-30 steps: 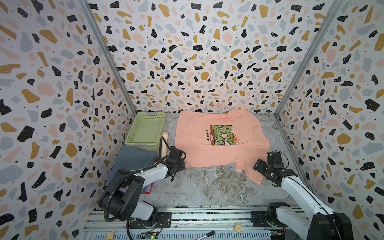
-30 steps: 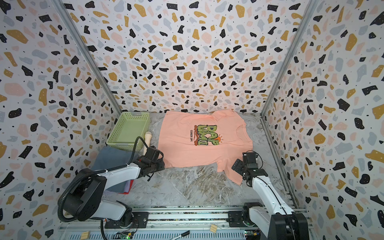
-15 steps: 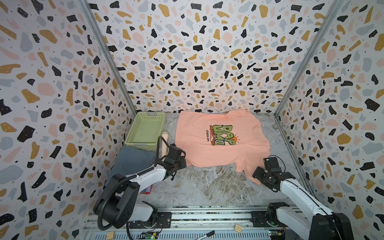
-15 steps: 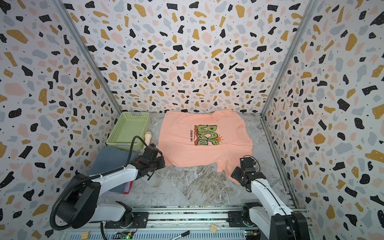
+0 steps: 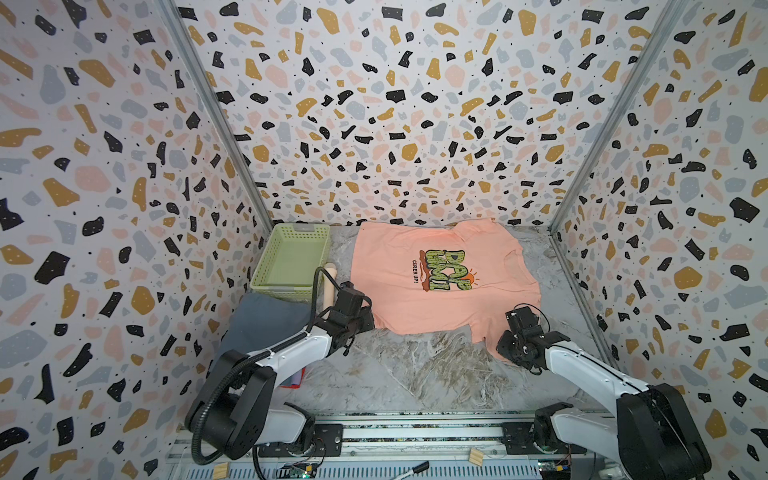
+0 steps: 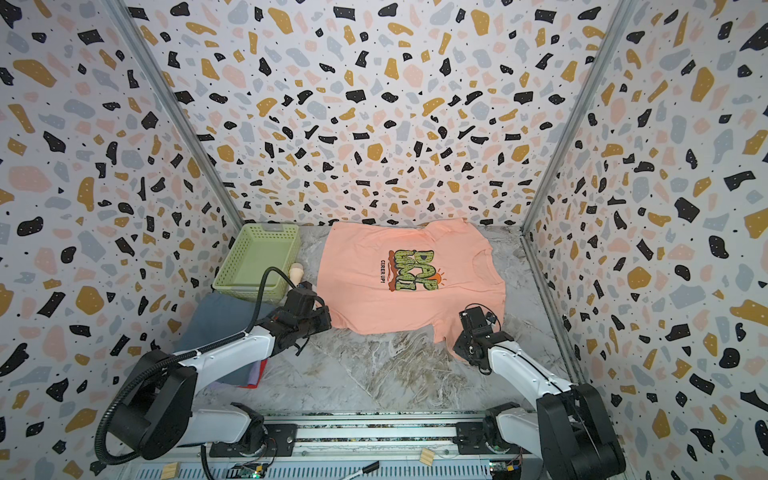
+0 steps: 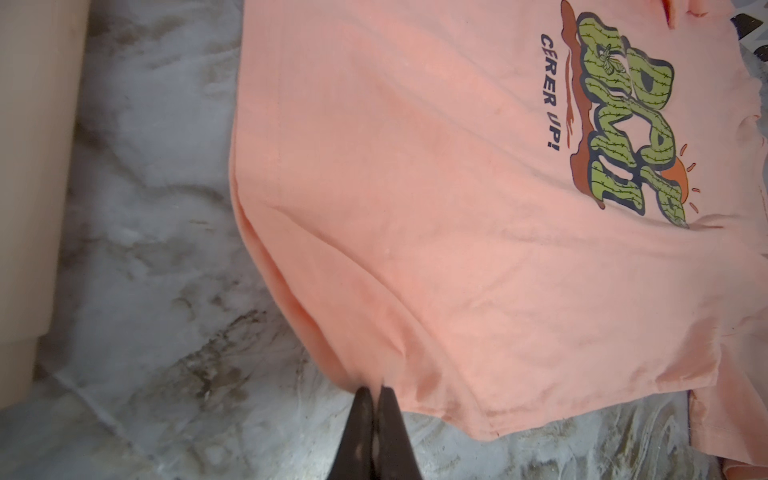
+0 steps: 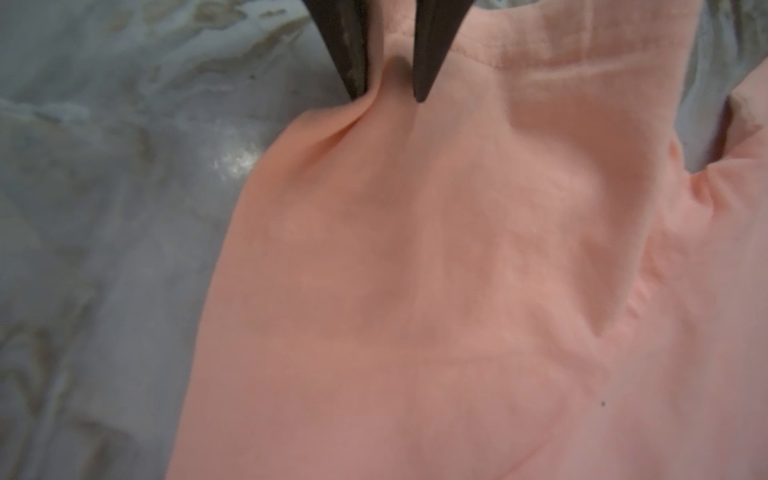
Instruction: Fold and stack the t-shirts
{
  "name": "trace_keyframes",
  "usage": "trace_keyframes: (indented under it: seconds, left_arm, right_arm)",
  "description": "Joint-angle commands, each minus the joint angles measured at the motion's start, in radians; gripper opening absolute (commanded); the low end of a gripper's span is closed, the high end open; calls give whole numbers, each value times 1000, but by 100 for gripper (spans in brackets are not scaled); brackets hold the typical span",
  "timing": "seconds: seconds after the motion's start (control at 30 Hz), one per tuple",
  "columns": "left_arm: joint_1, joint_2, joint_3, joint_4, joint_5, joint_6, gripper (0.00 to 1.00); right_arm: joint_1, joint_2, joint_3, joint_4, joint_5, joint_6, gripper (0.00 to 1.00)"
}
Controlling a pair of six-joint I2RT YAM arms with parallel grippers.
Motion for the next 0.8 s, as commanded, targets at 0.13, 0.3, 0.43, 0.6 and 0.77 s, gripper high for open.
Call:
trace_keyframes:
  seconds: [0.13, 0.3, 0.43, 0.6, 0.77]
  left_arm:
    - [16, -77, 32, 2, 9, 48, 0]
    - [15, -191, 73, -61, -12, 112, 0]
    - [18, -326, 120, -112, -11, 168, 0]
    - [18, -533, 223, -169, 3, 256, 0]
    - [17, -661, 401, -166, 51, 330, 0]
  right_arm:
    - [6, -184, 69, -117, 107, -4, 0]
    - [7, -308, 250, -51, 220, -146, 0]
    - [9, -357, 399, 12, 268, -286, 0]
    - [9, -412, 581, 188, 247, -463, 0]
    - [10, -410, 813, 345, 157, -644, 0]
